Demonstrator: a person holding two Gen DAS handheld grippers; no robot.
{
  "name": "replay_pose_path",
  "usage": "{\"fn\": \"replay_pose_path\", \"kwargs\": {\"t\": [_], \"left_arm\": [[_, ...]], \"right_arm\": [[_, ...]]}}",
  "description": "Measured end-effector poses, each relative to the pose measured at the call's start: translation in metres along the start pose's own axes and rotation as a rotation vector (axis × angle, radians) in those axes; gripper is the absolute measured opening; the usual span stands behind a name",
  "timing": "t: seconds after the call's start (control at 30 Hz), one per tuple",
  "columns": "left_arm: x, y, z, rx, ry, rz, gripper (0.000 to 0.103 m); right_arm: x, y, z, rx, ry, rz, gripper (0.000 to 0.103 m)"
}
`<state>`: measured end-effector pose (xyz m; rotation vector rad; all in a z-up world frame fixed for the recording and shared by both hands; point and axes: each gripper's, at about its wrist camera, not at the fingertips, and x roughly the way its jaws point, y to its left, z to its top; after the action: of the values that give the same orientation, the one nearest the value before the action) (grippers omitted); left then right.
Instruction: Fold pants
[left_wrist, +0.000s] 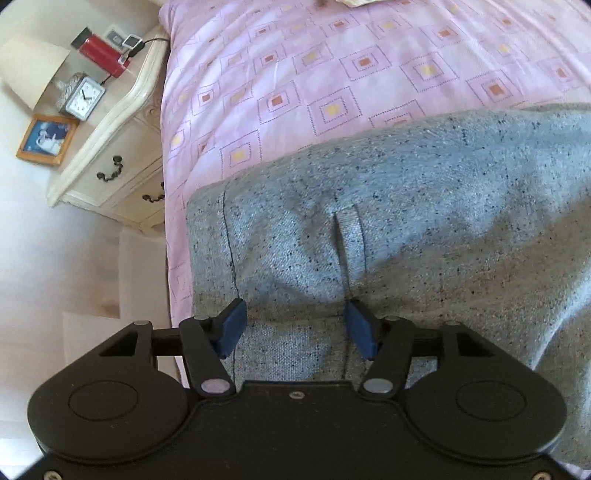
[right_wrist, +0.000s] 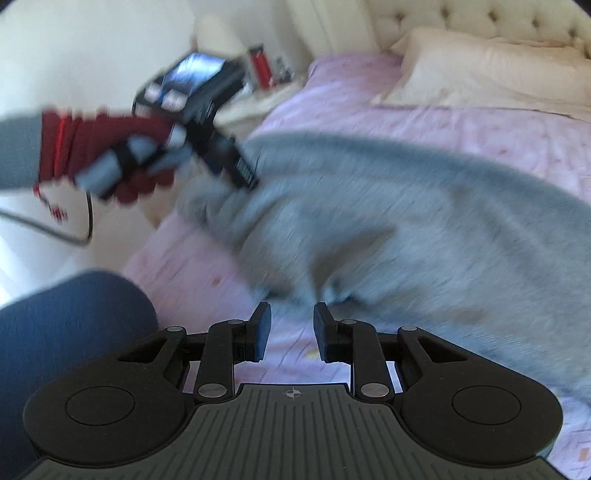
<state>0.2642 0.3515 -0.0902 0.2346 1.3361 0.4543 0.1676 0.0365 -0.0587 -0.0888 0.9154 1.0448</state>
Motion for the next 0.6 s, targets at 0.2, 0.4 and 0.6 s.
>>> {"fn": "replay_pose_path", "kwargs": {"t": [0.2, 0.4, 0.6], "left_arm": [[-0.001, 0.002, -0.005, 0.008, -0.025, -0.03, 0.062], [0.003, 0.015, -0.001, 0.008, -0.044, -0.105, 0.062], [0.004, 0.022, -0.003, 0.024, -0.062, -0.146, 0.062]], "right_arm": [[0.026, 0.025, 0.005, -0.022, 0.017, -0.072, 0.026], [0.035, 0.044, -0.003, -0.017, -0.014, -0.143, 0.026], [0.049, 0.05, 0.009, 0.005, -0.062, -0.214, 0.026]]}}
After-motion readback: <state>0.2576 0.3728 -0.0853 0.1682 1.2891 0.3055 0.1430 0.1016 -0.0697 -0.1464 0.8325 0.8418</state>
